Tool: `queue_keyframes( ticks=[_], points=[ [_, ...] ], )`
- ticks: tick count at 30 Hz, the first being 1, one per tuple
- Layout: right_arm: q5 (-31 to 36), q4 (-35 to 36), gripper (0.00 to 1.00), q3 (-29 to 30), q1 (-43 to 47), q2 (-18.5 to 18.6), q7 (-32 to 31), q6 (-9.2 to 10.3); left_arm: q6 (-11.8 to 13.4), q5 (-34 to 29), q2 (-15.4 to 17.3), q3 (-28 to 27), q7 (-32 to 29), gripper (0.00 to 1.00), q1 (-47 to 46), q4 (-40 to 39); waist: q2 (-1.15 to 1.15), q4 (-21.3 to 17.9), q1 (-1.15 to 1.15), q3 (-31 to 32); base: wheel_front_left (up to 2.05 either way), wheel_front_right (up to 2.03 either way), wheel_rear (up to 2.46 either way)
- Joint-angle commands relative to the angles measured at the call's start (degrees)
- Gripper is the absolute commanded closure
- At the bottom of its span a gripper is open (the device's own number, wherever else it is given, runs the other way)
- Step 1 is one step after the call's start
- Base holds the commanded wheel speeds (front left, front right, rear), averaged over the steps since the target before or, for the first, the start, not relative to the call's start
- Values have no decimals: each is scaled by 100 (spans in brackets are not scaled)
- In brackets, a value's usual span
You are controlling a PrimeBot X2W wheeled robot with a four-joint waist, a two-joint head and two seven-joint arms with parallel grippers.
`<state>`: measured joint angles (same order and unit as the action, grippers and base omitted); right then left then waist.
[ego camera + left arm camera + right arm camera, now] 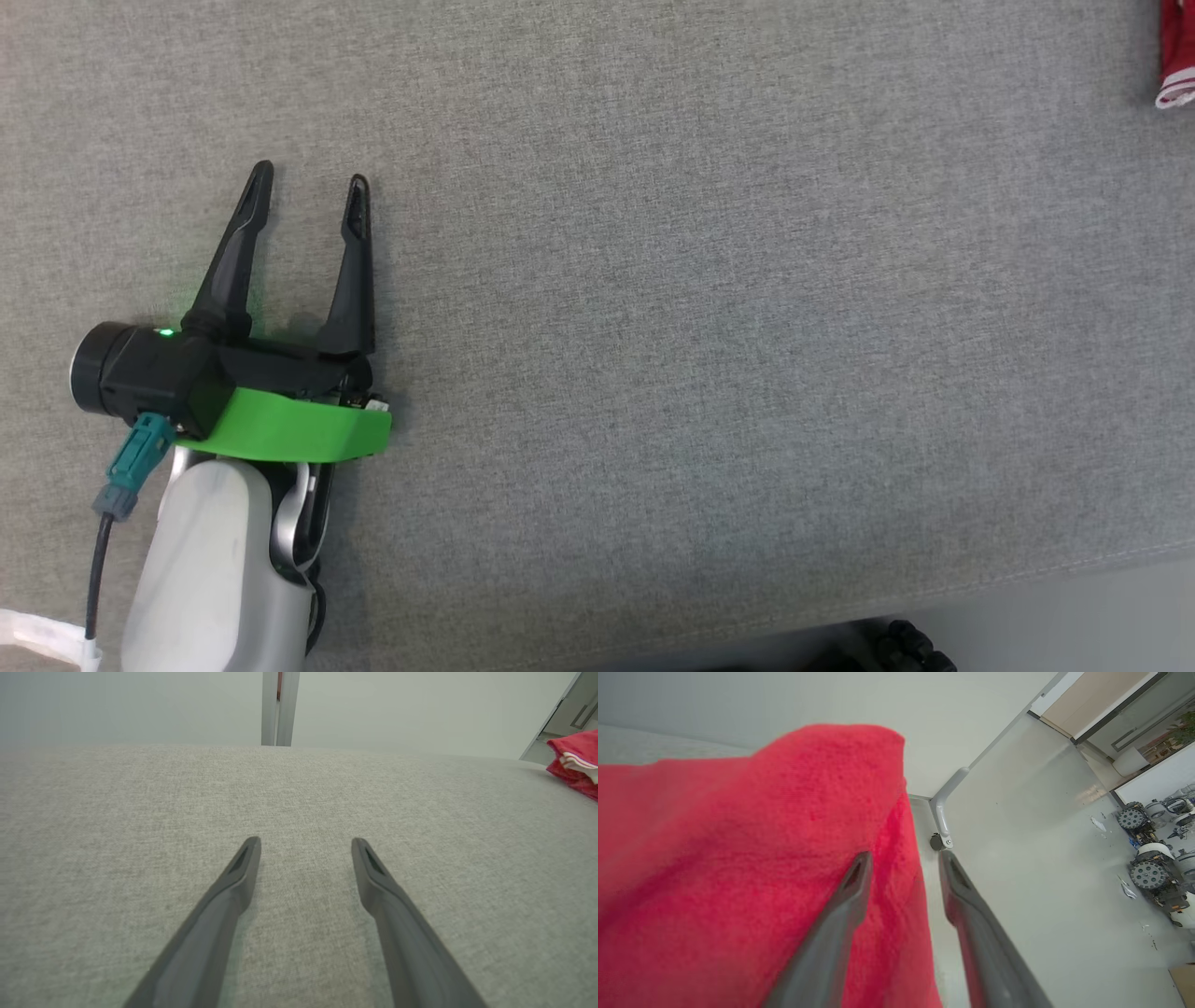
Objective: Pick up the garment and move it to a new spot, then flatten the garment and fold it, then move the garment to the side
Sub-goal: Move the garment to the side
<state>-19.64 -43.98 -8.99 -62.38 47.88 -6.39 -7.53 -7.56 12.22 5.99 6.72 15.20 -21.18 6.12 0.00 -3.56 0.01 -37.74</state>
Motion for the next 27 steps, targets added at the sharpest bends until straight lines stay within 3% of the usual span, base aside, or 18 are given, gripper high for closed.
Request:
queue_keyframes(
  ticks=[1, 8, 15, 27],
  points=[
    [117, -103, 0, 15, -136, -39, 140, 8, 16, -1, 55, -76, -14, 0, -45, 121, 0, 5, -1, -11, 0, 0, 0],
    [331, -389, 0, -72, -386, -307, 673, 7, 15, 24, 1, -182, -14, 0, 64, 235, 0, -42, -1, 242, 0, 0, 0],
    [245, -298, 0, -235, -162, -767, 1354, 7, 16, 56, -104, -382, -10, 0, 379, 337, 0, 5, -1, 915, 0, 0, 0],
    [-40, 638, 0, -398, 1101, -1778, 2105, 7, 42, 27, -198, -905, -9, 0, 1167, 403, 0, 18, -1, 2035, 0, 0, 0]
  ],
)
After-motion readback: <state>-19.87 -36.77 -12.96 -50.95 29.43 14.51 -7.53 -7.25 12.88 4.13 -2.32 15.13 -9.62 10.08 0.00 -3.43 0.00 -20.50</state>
